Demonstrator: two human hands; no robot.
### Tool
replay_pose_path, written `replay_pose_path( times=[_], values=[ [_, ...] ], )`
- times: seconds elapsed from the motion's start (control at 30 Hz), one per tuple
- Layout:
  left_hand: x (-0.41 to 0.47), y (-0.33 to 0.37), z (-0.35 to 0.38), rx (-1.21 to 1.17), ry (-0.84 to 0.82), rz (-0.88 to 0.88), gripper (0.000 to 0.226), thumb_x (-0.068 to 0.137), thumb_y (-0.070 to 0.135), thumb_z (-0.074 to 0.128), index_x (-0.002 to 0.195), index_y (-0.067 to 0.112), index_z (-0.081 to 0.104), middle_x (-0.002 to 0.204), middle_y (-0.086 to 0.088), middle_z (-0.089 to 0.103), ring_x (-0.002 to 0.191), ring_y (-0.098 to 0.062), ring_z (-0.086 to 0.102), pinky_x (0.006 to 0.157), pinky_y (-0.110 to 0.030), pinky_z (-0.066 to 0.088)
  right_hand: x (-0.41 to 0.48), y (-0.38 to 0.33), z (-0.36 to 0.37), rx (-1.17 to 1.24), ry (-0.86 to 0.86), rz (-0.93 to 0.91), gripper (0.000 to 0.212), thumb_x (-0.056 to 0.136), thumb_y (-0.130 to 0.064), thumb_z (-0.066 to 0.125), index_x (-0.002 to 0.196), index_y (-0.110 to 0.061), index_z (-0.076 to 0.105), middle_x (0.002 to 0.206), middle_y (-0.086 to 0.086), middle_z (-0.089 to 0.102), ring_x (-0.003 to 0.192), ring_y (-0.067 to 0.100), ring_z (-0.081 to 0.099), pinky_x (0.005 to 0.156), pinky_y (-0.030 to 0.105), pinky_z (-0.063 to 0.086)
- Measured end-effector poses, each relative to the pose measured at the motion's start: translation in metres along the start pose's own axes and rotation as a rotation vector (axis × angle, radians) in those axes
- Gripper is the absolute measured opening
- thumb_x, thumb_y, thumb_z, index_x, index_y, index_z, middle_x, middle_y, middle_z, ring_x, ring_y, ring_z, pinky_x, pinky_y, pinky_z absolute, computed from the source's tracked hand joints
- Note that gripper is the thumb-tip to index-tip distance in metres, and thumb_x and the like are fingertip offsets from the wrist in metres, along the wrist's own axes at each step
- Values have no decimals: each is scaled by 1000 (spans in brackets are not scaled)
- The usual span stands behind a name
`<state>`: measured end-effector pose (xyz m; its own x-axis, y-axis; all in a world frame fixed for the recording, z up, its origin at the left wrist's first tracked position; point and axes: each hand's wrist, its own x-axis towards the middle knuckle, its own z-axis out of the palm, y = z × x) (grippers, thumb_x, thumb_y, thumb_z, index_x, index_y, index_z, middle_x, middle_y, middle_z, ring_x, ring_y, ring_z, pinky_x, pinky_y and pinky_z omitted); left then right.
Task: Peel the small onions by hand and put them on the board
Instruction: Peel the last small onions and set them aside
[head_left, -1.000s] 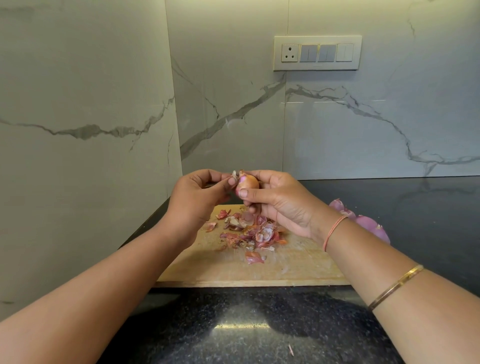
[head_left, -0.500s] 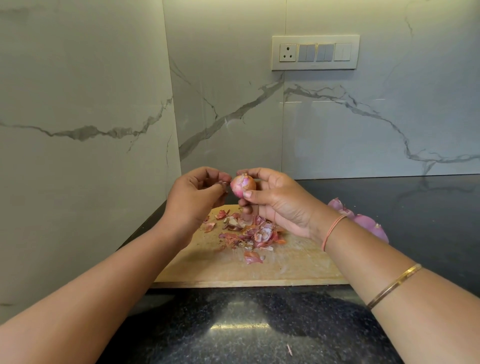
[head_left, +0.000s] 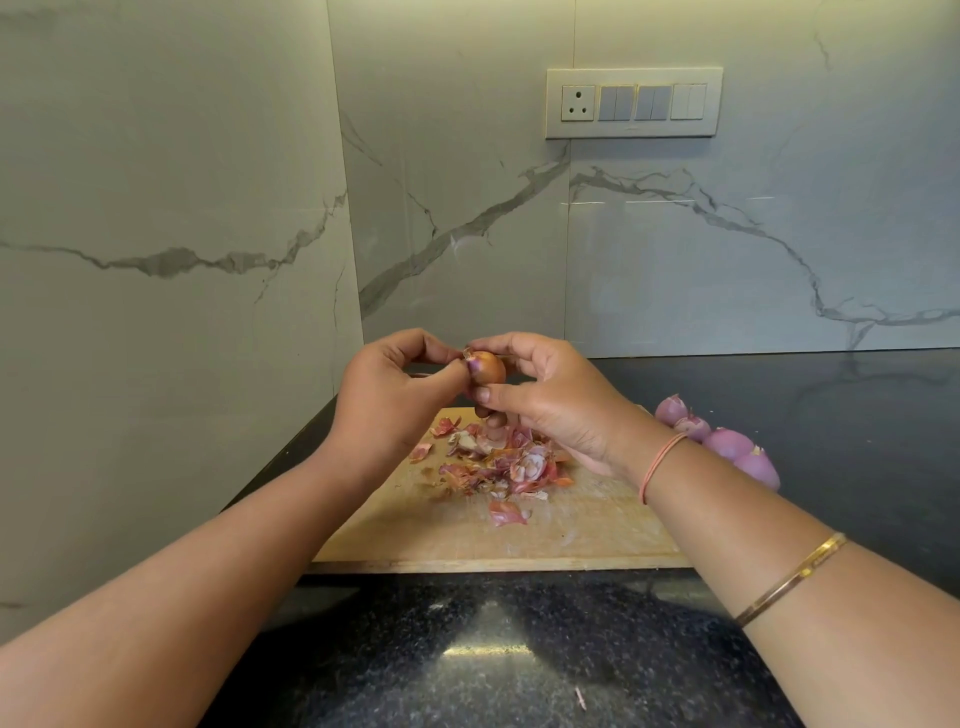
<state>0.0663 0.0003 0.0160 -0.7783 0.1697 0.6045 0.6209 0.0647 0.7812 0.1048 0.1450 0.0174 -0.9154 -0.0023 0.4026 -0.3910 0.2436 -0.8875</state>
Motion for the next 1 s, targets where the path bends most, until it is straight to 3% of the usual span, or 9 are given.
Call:
replay_pose_path(
  times=[0.1,0.33,0.5,0.6,0.77,1.0],
  values=[
    [2,-2,-1,-50,10,-37,30,80,2,68,59,23,67,65,3,69,72,-25,71,76,-44,58,-1,0,0,-16,-10,-3,38,85,2,64,114,-22,60,115,9,61,75,21,61,81,43,57],
    [4,-6,-1,-25,16,-48,19,85,3,64,71,16,65,72,-2,67,68,-17,70,71,-34,59,-1,1,-2,92,-61,55,45,90,6,54,132,-11,50,103,13,62,74,18,57,72,32,53],
    [5,-10,-1,-10,17,-86,12,88,9,62,77,14,65,76,-5,69,69,-14,69,71,-29,58,-1,-1,-3,239,-79,74,38,89,12,51,123,-6,47,96,15,61,70,18,62,67,29,56],
    [4,-10,1,19,3,-100,11,88,12,61,78,14,65,75,-3,68,66,-8,67,69,-26,57,0,0,-4,223,-53,70,35,87,5,59,119,-10,53,98,12,59,69,14,57,62,26,52],
    [5,-11,-1,134,34,-108,14,89,11,60,77,17,62,76,-2,65,71,-14,66,70,-29,58,0,0,-4,205,-53,57,30,86,2,62,111,-14,60,97,14,58,62,11,50,59,26,45],
    [6,-12,-3,208,45,-154,15,90,13,60,76,18,61,76,-4,65,72,-17,66,76,-42,58,0,-4,-6,350,-96,87,30,90,6,50,111,-12,60,91,17,58,60,12,50,57,25,40]
  ],
)
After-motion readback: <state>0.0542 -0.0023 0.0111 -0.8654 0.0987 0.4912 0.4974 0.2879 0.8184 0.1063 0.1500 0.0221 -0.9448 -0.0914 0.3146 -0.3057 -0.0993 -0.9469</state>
